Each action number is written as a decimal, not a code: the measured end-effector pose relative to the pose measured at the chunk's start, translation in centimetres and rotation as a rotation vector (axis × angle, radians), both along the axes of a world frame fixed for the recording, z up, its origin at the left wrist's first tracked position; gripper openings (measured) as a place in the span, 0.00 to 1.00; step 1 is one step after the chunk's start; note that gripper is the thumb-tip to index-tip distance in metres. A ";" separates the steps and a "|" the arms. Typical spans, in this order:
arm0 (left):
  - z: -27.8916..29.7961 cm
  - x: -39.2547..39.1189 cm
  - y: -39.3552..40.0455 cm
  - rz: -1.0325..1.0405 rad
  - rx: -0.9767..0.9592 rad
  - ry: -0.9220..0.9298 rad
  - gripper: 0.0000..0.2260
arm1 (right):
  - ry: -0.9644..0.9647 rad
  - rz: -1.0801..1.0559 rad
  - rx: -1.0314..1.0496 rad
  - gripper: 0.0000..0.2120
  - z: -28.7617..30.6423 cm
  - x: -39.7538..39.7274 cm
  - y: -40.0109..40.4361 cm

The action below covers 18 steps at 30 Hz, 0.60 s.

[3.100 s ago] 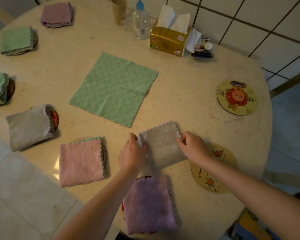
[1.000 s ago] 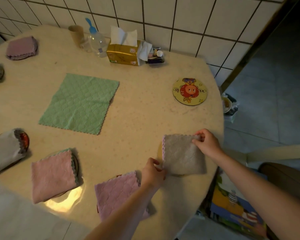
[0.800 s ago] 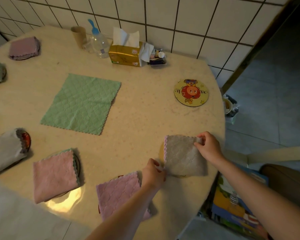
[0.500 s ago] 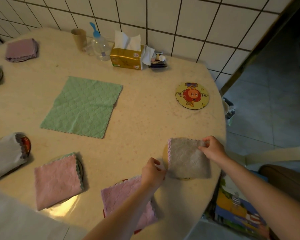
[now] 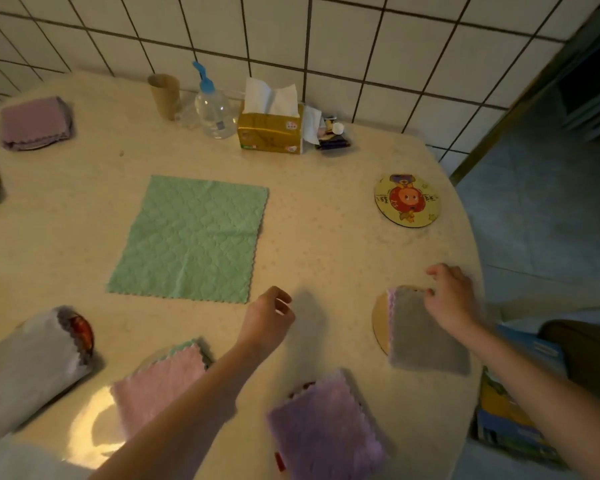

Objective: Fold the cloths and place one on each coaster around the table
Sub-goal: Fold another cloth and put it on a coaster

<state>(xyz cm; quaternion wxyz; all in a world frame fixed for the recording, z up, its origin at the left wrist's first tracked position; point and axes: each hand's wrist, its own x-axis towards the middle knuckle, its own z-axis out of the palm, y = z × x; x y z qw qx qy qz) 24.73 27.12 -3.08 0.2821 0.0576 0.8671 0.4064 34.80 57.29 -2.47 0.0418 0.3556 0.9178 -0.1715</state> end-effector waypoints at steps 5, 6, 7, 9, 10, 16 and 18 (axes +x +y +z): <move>-0.5 -6.7 -8.8 -0.129 -0.197 0.232 0.11 | 0.080 0.224 -0.137 0.14 0.6 -6.8 -9.6; -0.8 -7.5 -10.0 -0.175 -0.260 0.276 0.13 | 0.079 0.262 -0.163 0.13 0.5 -7.7 -11.3; -1.0 -8.4 -11.5 -0.218 -0.321 0.313 0.15 | 0.080 0.304 -0.185 0.13 0.2 -8.8 -13.2; -1.5 -9.6 -13.7 -0.301 -0.399 0.394 0.18 | 0.062 0.402 -0.217 0.13 -0.4 -10.6 -16.6; -1.7 -10.0 -14.6 -0.343 -0.421 0.434 0.19 | 0.044 0.456 -0.229 0.13 -0.7 -11.3 -18.1; -3.4 -12.3 -18.2 -0.581 -0.493 0.565 0.23 | -0.144 0.804 -0.185 0.15 -2.7 -13.9 -24.7; -3.6 -12.7 -18.6 -0.655 -0.491 0.614 0.22 | -0.163 0.903 -0.046 0.16 -3.3 -14.2 -25.3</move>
